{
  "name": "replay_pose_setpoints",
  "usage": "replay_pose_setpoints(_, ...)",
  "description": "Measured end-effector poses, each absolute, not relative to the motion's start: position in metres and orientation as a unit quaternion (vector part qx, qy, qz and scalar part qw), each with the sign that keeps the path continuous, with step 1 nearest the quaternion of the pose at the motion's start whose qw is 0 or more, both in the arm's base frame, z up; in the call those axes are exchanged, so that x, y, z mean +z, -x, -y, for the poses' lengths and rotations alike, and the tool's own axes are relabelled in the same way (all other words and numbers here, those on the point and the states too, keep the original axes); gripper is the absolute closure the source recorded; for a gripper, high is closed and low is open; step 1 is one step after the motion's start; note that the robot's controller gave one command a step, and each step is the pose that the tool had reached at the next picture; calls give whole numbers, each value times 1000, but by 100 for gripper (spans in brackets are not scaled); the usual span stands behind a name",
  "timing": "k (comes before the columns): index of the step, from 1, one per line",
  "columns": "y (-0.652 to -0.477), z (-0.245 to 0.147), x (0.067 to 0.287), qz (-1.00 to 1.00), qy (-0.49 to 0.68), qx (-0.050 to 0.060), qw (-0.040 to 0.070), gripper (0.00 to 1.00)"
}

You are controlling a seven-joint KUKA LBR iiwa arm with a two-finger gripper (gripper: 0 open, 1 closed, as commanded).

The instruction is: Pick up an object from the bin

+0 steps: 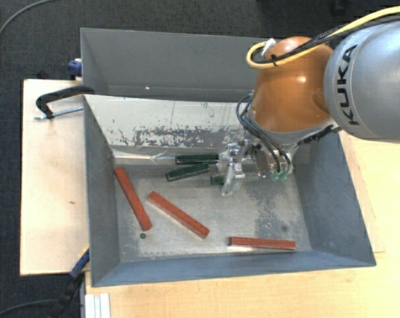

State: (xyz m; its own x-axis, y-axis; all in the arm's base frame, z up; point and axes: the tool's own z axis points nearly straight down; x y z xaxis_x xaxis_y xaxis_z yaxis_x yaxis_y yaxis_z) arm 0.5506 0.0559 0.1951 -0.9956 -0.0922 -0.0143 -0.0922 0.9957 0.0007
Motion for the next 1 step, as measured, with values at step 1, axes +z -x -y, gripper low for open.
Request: replay_pose_setpoints(1,-588,-38,324,-980,199,-1,8,100)
